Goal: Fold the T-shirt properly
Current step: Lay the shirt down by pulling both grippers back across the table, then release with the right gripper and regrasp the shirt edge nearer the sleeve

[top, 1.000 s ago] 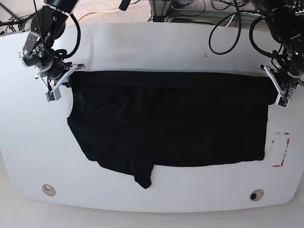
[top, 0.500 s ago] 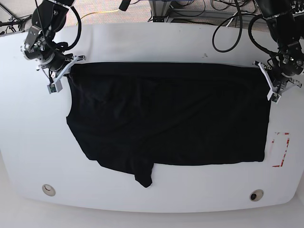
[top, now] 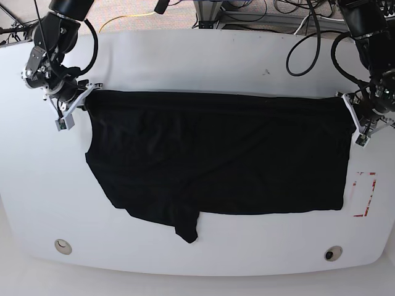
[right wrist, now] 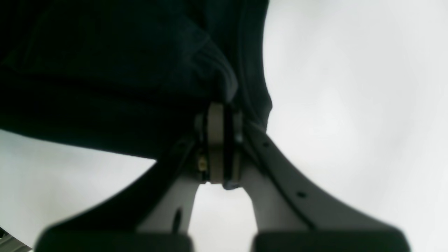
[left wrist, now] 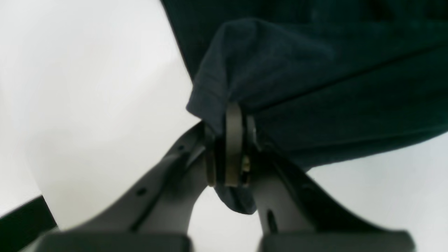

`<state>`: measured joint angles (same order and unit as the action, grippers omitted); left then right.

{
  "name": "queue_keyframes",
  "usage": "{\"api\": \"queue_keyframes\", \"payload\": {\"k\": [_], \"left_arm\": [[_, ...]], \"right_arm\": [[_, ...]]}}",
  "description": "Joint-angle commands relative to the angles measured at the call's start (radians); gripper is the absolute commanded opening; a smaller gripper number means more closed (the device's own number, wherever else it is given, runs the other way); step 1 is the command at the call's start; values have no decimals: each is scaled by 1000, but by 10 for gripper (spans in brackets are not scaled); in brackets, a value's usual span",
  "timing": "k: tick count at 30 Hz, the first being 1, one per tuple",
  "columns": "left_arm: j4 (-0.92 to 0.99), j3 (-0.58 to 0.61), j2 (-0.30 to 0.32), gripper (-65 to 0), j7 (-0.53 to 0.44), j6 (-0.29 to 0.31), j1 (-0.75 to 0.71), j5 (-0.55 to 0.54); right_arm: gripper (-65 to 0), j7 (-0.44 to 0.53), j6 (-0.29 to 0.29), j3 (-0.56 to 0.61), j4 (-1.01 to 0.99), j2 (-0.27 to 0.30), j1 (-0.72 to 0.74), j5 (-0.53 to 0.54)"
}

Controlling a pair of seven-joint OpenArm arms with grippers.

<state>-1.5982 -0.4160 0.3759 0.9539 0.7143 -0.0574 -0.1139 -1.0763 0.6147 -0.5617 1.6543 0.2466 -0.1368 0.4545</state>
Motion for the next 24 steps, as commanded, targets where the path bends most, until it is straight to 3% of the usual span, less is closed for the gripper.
{"api": "queue_keyframes", "payload": {"k": [1, 4, 7, 9, 13, 15, 17, 22, 24], "left_arm": [[-14, 38, 53, -578, 1, -16, 20, 21], [-23, 64, 54, -454, 1, -16, 15, 20], [-14, 64, 56, -276, 3, -16, 23, 20], [-14, 64, 56, -215, 3, -16, 24, 15], [-12, 62, 56, -206, 3, -16, 80, 12], [-17, 61, 56, -206, 3, -16, 100, 4], [-24, 53, 56, -210, 4, -16, 100, -20], [-24, 22, 56, -210, 41, -16, 100, -120], [-24, 35, 54, -210, 56, -16, 100, -132]], "right_arm": [[-650, 12, -6, -8, 13, 24, 26, -53], [-650, 12, 0, -7, 13, 15, 32, -115], [-650, 15, 3, -7, 13, 15, 33, -139], [-650, 15, 3, -8, 13, 15, 45, -139], [-650, 15, 3, -11, 19, 17, 50, -136], [-614, 14, 3, -11, 25, 18, 50, -136], [-545, 11, 3, -13, 54, 20, 49, -136], [-246, -17, 1, -16, 148, 15, 41, -136], [-154, -17, 1, -19, 175, 15, 24, -136]]}}
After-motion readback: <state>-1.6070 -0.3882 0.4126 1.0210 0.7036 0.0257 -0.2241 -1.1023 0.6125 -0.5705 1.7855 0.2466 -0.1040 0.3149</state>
